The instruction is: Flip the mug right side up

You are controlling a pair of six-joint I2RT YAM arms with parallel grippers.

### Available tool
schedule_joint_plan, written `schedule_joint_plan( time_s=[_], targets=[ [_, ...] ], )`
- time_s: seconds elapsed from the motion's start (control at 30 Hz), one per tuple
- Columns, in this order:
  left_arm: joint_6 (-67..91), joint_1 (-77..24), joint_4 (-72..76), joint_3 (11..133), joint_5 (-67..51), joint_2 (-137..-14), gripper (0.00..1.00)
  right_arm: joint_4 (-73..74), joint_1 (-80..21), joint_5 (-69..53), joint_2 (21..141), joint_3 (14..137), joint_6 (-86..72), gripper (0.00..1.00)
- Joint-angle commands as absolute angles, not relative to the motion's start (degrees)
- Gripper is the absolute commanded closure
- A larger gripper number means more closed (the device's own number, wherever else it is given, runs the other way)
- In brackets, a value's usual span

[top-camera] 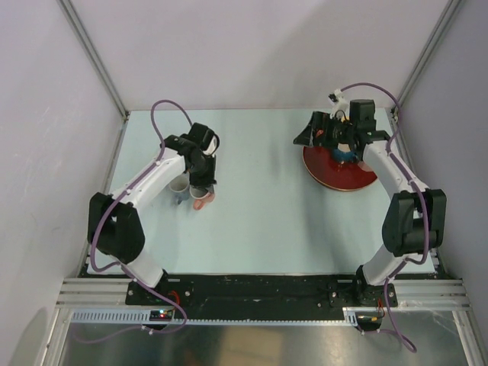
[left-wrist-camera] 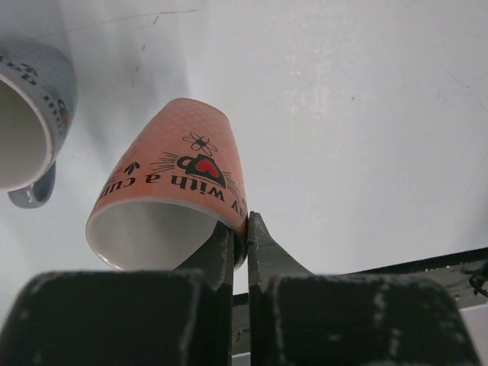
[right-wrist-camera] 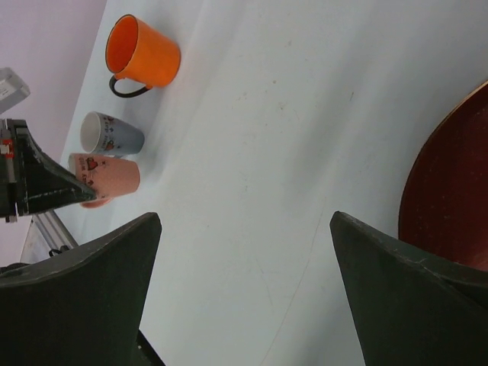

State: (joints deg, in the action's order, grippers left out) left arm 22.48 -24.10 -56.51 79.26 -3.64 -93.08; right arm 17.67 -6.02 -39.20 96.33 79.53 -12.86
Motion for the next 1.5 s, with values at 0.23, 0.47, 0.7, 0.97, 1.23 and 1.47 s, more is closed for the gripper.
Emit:
schedule_joint_plan(
  time_s=[0.23,0.47,0.7,0.97,1.23,1.47],
  targets=[
    [24.21,-24.87,-54.29,82.81,-2.01,-97.04,1.0,16.96,-7.1,-37.05,85.95,73.31,-9.51,0.01],
    [22.68,-24.6,-53.81,87.69,-2.63,-103.02,1.0,16.77,-7.02,-37.17,83.74,71.47,-9.36,0.0],
    [23.85,-24.64,-55.09,86.97,-1.08,-104.76,1.0,16.35,-6.89,-37.87,83.39,71.3,-9.32,0.0],
    [25.35,-24.97,-57.95,87.52,6.42,-105.85,1.0,16.55,-5.83,-38.29,84.15,71.29,-9.76,0.01],
    [24.68,-25.18,-58.52,89.64,5.28,-108.58,0.82,15.83,-5.81,-38.18,84.78,71.3,-10.34,0.01],
    [23.38,-24.91,-58.61,91.51,3.36,-108.36,0.53,16.18,-5.59,-38.32,85.22,71.5,-10.03,0.01]
  ],
)
